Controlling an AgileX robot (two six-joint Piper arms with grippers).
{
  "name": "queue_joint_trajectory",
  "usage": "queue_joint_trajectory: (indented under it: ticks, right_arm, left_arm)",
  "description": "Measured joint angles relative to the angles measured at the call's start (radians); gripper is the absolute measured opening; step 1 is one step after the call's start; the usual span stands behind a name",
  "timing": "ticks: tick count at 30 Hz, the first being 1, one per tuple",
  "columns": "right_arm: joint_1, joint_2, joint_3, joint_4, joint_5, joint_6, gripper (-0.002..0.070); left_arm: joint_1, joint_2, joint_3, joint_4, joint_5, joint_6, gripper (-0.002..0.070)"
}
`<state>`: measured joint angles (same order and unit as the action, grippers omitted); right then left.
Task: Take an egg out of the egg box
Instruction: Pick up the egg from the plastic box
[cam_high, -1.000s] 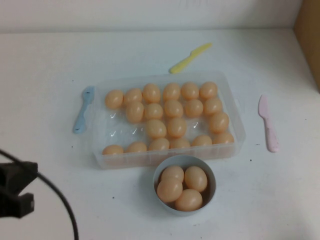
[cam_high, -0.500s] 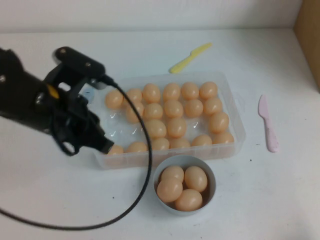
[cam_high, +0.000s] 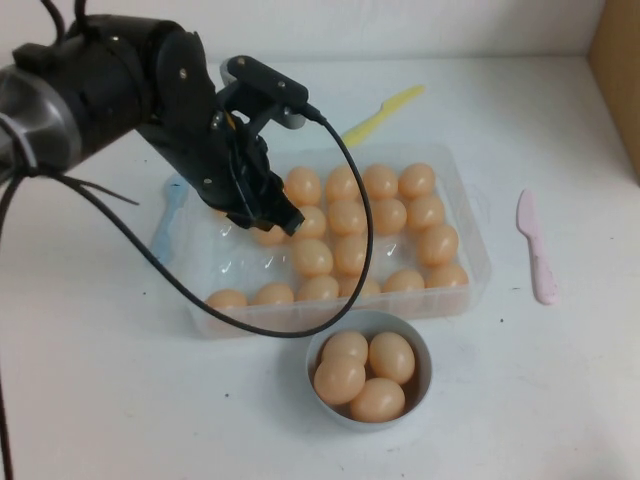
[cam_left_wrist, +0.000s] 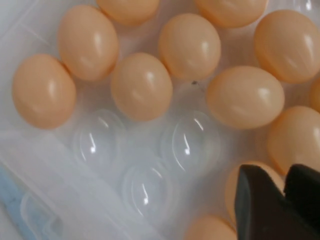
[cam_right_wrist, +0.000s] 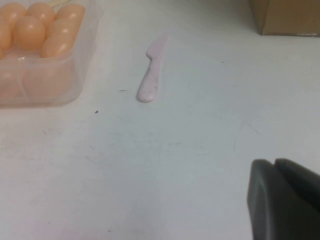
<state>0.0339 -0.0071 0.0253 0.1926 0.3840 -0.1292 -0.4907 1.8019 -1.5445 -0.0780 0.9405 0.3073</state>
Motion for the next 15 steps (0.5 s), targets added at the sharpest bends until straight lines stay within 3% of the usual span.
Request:
queue_joint_trajectory:
  ticks: [5,7,10,15]
  right_arm:
    - [0.000,0.000,0.000,0.000,0.000,0.000,-0.0017]
    - [0.000,-0.001,0.000,0.000,0.000,0.000,-0.0017]
    - [0.000,-0.001,0.000,0.000,0.000,0.000,-0.0017]
    - [0.000,-0.001,0.000,0.000,0.000,0.000,-0.0017]
  left_arm:
    - [0.000,0.089,-0.033,0.000,-0.049,-0.002,0.0384]
    - [0.002,0.111,-0.039,0.000,-0.074,-0.009,0.0474]
    - [0.010,0.143,-0.041,0.000,-0.114,-0.041,0.0533]
    - [0.045,0.174,-0.043,0.014,-0.162,-0.091,0.0554]
